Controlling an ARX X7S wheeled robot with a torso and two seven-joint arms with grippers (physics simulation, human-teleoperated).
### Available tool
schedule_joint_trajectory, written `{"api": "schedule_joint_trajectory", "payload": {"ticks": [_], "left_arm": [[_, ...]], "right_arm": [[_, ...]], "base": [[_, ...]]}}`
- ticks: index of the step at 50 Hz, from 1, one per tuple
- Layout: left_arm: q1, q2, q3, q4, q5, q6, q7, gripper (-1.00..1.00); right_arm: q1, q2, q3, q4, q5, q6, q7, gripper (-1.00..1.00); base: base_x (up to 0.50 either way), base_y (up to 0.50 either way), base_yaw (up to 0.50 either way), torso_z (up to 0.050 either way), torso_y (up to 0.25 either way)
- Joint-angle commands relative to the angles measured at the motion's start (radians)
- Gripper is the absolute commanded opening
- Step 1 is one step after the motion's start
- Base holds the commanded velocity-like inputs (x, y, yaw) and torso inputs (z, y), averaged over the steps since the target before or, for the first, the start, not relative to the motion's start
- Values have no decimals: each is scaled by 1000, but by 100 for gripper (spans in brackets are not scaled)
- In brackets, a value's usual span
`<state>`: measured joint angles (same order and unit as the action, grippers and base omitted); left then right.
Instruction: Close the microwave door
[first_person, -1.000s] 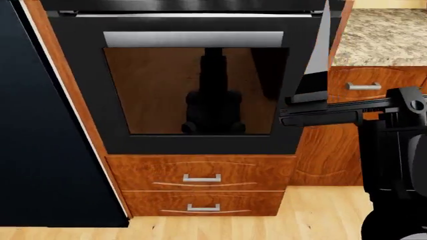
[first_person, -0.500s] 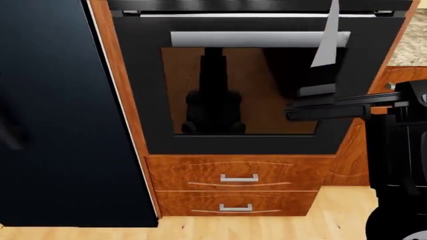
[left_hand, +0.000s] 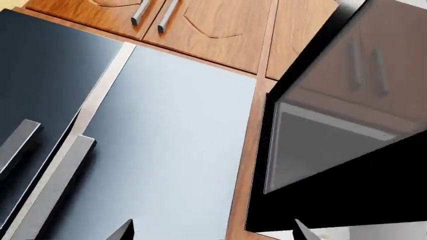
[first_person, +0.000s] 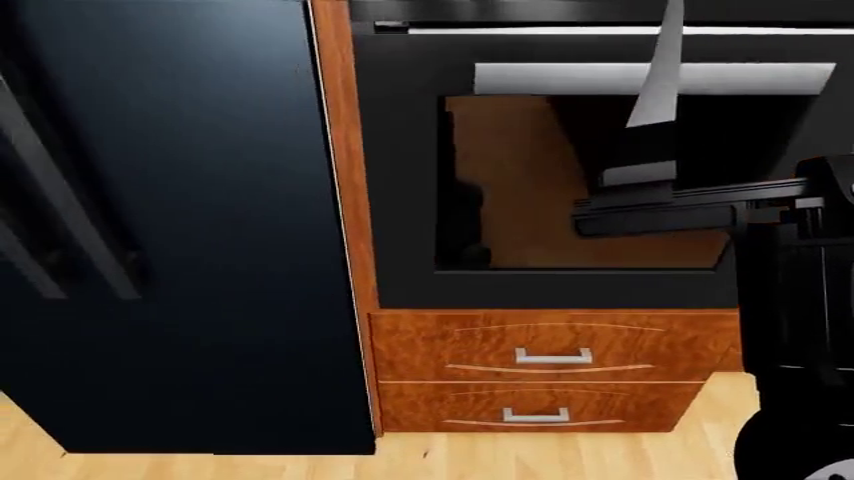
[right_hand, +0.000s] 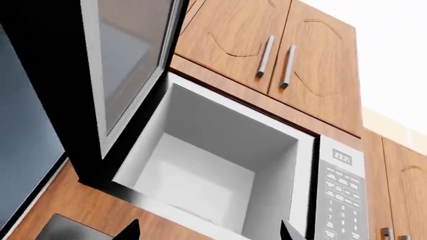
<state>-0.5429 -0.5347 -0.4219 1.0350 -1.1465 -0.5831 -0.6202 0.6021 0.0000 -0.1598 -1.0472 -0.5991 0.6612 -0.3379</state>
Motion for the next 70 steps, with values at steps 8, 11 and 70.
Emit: {"api": "schedule_joint_trajectory", "payload": {"ticks": [8, 11, 70], "left_arm": [[16, -32, 28, -4, 1, 49, -19, 100], [18, -36, 32, -5, 1, 55, -22, 100], [42, -114, 83, -13, -8, 158, -72, 100]], "right_arm": [[12, 0, 7, 0, 2, 6, -3, 100], [14, 0, 6, 0, 1, 8, -4, 100], [43, 0, 22, 0, 18, 29, -17, 100]], "base": [[0, 500, 0, 0, 0], [0, 500, 0, 0, 0], [110, 329, 0, 0, 0]]}}
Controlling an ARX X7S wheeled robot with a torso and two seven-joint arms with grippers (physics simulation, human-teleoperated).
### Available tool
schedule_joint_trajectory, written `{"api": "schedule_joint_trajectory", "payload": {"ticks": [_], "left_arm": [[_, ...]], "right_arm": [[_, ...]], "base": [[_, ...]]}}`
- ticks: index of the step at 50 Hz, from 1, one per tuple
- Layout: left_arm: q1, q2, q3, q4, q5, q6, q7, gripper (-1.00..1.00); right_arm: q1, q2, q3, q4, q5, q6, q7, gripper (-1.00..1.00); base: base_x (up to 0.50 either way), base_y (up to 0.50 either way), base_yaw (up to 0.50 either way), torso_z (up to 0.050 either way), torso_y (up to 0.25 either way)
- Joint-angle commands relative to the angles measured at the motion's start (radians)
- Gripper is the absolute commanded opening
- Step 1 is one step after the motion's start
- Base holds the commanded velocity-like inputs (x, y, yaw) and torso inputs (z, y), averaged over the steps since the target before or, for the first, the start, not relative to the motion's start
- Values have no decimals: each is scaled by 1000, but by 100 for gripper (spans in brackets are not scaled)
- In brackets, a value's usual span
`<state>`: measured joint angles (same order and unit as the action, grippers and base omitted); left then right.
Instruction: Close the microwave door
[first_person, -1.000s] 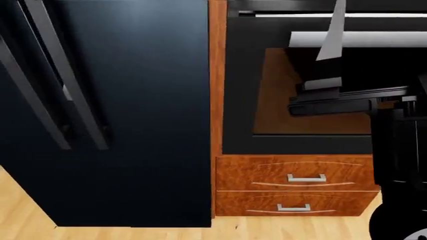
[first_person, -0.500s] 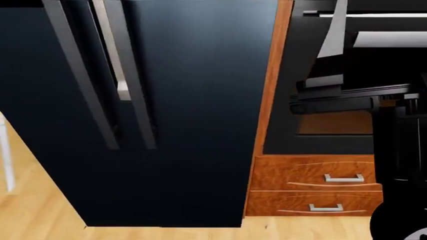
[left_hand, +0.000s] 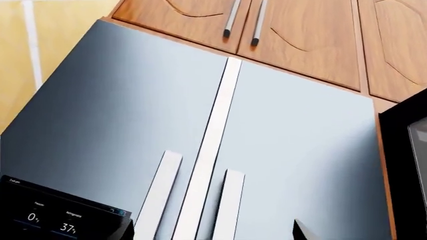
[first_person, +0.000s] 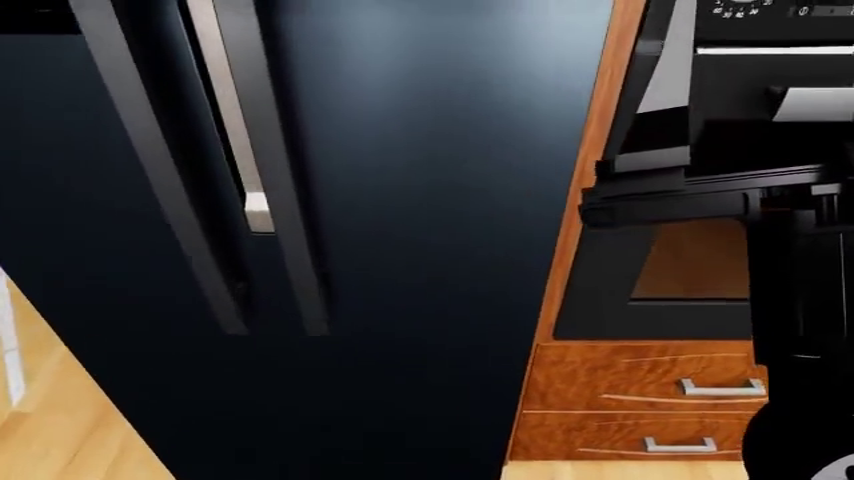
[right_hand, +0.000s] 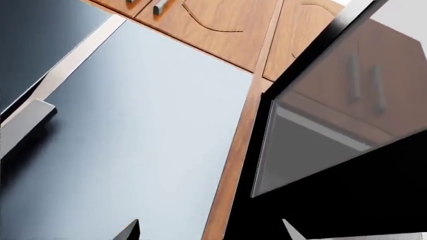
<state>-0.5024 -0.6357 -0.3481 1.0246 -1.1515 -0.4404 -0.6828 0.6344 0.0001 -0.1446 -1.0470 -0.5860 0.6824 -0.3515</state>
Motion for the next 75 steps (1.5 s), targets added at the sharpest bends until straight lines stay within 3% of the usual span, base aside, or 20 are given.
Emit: {"api": "schedule_joint_trajectory", "payload": {"ticks": [1, 53, 75], "left_arm": [[1, -14, 10, -2, -4, 17, -10, 100], [23, -65, 41, -3, -3, 90, -38, 100], [25, -87, 54, -6, -9, 115, -54, 100]], "right_arm": [[12, 0, 6, 0, 5, 9, -4, 100], [21, 0, 18, 0, 6, 27, -9, 100], [47, 0, -9, 0, -9, 54, -10, 100]], "base": [[500, 1, 0, 0, 0], [412, -54, 0, 0, 1], [0, 0, 0, 0, 0]]}}
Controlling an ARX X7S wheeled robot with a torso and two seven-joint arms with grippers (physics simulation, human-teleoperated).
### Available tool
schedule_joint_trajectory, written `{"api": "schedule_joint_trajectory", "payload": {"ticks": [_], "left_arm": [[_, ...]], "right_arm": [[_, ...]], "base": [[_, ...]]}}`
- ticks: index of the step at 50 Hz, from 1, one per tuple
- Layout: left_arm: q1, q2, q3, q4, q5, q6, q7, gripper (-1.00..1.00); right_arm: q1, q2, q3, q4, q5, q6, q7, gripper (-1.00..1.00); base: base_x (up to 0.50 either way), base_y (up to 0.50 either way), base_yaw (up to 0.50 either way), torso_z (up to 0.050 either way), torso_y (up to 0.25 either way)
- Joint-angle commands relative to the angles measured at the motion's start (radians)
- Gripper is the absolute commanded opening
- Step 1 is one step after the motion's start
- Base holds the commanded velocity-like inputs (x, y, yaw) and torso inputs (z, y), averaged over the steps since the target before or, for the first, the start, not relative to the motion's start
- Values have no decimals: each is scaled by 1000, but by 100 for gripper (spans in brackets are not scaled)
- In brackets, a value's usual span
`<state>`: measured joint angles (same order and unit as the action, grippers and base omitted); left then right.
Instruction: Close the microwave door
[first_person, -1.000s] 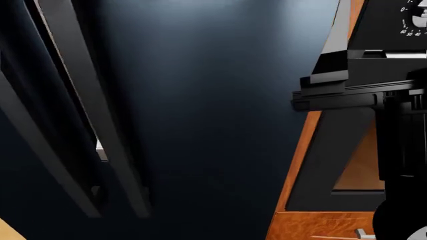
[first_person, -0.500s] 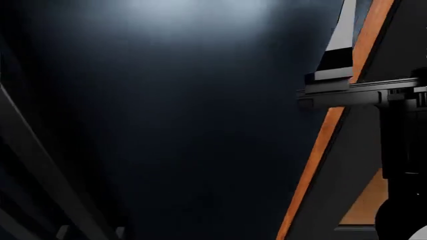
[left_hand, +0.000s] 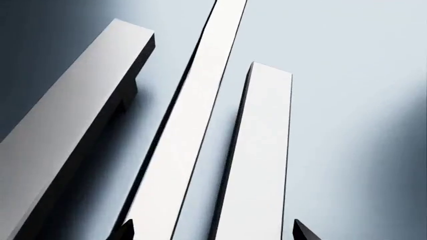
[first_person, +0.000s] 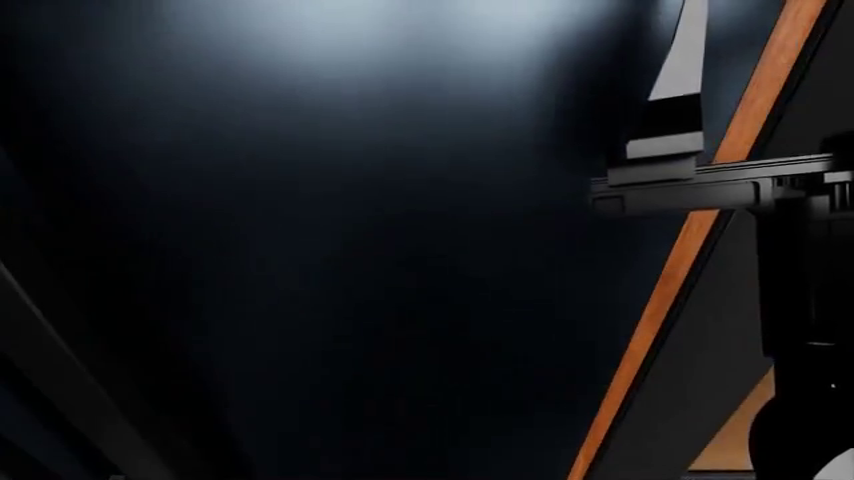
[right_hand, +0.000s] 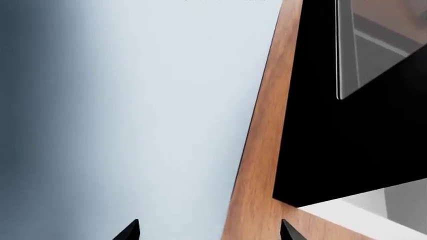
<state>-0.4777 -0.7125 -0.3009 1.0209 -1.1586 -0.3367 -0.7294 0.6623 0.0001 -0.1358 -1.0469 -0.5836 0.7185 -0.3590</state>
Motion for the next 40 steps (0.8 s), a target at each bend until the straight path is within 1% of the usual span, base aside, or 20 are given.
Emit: {"api": "schedule_joint_trajectory", "payload": {"ticks": [1, 10, 17, 19, 20, 21, 22, 23, 24, 25, 26, 27, 28, 29, 30, 31, 33, 34, 35, 40], "left_arm": [[-1, -11, 7, -3, -3, 12, -8, 100], [-11, -23, 4, -14, -16, 21, -21, 100], [-12, -29, 3, -15, -19, 26, -26, 100], [-12, -30, 4, -16, -19, 27, -26, 100], [-12, -31, 4, -17, -19, 28, -26, 100], [-12, -31, 4, -17, -19, 29, -26, 100], [-12, -32, 4, -18, -19, 30, -26, 100], [-13, -33, 4, -18, -20, 30, -27, 100], [-13, -34, 4, -19, -20, 31, -28, 100], [-13, -34, 4, -19, -21, 31, -29, 100], [-14, -35, 4, -19, -21, 32, -29, 100], [-13, -35, 5, -19, -21, 33, -29, 100], [-13, -36, 5, -19, -20, 33, -29, 100], [-13, -36, 5, -19, -20, 34, -29, 100], [-13, -36, 5, -19, -20, 34, -30, 100], [-13, -37, 6, -19, -20, 35, -30, 100], [-13, -38, 7, -19, -21, 36, -31, 100], [-13, -38, 8, -19, -20, 37, -30, 100], [-13, -38, 8, -19, -20, 37, -31, 100], [-14, -42, 8, -19, -23, 40, -35, 100]], "right_arm": [[23, 0, -22, 0, -16, 20, -4, 100], [112, 0, -48, 0, -47, 86, -28, 100], [270, 0, -74, 0, -124, 215, -105, 100], [406, 0, -141, 0, -234, 346, -186, 100], [556, 0, -291, 0, -384, 496, -336, 100], [406, 0, -141, 0, -234, 346, -186, 100], [290, 0, -64, 0, -107, 204, -102, 100], [440, 0, -214, 0, -257, 354, -252, 100], [386, 0, -102, 0, -166, 287, -147, 100], [435, 0, -123, 0, -202, 331, -174, 100], [585, 0, -273, 0, -352, 481, -324, 100], [546, 0, -177, 0, -305, 433, -254, 100], [696, 0, -327, 0, -455, 583, -404, 100], [799, 0, -477, 0, -605, 733, -554, 100], [822, 0, -608, 6, -755, 821, -704, 100], [878, 0, -600, 54, -905, 849, -854, 100], [898, 0, -589, 65, -1205, 851, -1154, 100], [907, 0, -582, 70, -1355, 851, -1210, 100], [916, 0, -576, 75, -1505, 851, -1210, 100], [960, 0, -548, 97, -1482, 851, -1210, 100]], "base": [[0, 0, 0, 0, 0], [0, 0, 0, 0, 0], [0, 0, 0, 0, 0], [0, 0, 0, 0, 0], [0, 0, 0, 0, 0], [0, 0, 0, 0, 0], [0, 0, 0, 0, 0], [0, 0, 0, 0, 0], [0, 0, 0, 0, 0], [0, 0, 0, 0, 0], [0, 0, 0, 0, 0], [0, 0, 0, 0, 0], [0, 0, 0, 0, 0], [0, 0, 0, 0, 0], [0, 0, 0, 0, 0], [0, 0, 0, 0, 0], [0, 0, 0, 0, 0], [0, 0, 0, 0, 0], [0, 0, 0, 0, 0], [0, 0, 0, 0, 0]]}}
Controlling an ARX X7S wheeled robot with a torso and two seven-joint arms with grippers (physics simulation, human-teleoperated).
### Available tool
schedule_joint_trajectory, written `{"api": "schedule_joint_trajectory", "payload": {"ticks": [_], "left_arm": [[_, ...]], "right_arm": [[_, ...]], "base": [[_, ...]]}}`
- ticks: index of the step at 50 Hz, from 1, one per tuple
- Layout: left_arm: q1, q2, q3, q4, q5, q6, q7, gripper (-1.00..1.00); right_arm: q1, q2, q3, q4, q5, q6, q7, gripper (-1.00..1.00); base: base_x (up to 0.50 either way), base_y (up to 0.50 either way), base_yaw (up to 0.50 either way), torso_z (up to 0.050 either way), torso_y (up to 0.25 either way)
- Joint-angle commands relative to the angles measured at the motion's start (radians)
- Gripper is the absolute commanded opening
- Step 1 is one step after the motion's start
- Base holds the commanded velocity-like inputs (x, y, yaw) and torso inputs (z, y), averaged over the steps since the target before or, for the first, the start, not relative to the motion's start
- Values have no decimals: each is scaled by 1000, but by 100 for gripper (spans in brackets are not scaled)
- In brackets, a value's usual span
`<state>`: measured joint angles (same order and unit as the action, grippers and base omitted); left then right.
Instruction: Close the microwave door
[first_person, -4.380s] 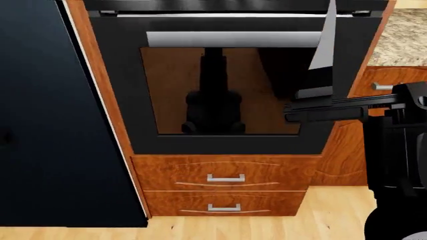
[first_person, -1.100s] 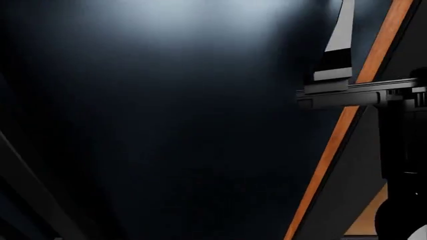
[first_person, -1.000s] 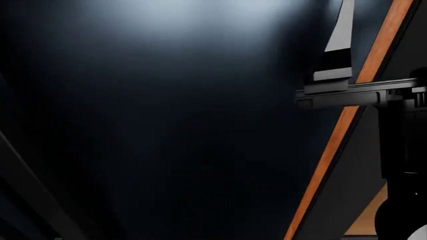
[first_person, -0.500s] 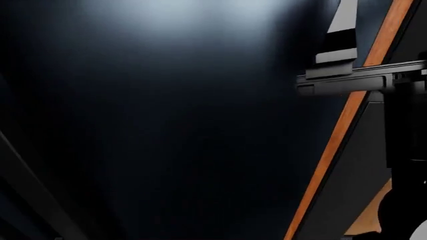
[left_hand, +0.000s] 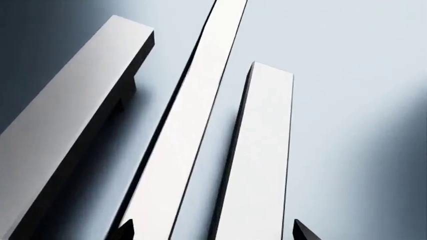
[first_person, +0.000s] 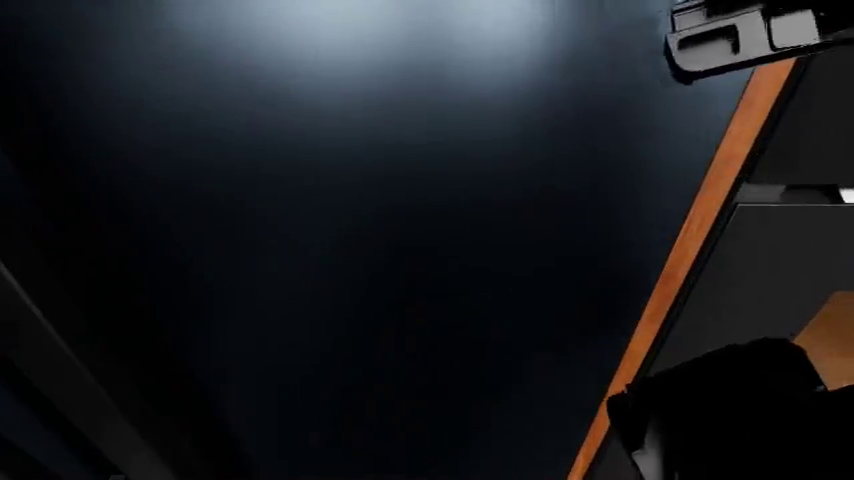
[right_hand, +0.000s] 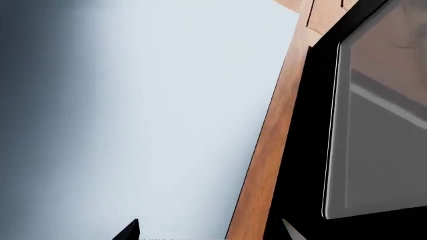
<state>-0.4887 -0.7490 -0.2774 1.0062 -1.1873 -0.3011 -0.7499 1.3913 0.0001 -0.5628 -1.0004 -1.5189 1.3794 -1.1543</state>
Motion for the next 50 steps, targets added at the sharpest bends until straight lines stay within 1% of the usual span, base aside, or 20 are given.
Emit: {"api": "schedule_joint_trajectory", "payload": {"ticks": [1, 9, 16, 27, 42, 50], "left_arm": [[-3, -7, -15, -4, 4, 5, -15, 100], [-2, -10, -13, -3, 5, 9, -18, 100], [2, -13, -13, -5, 5, 14, -18, 100], [1, -18, -9, -7, 5, 19, -21, 100], [3, -24, -6, -5, 6, 27, -26, 100], [4, -27, -2, -4, 7, 31, -27, 100]], "right_arm": [[240, 0, -117, 56, -540, 190, -415, 100], [323, 1, -74, 100, -490, 185, -415, 100], [404, 1, -3, 135, -436, 155, -415, 100], [464, 17, 60, 166, -366, 129, -394, 100], [488, 74, 76, 183, -191, 152, -255, 100], [470, 98, 116, 177, -10, 150, -98, 100]], "base": [[0, 0, 0, 0, 0], [0, 0, 0, 0, 0], [0, 0, 0, 0, 0], [0, 0, 0, 0, 0], [0, 0, 0, 0, 0], [0, 0, 0, 0, 0]]}}
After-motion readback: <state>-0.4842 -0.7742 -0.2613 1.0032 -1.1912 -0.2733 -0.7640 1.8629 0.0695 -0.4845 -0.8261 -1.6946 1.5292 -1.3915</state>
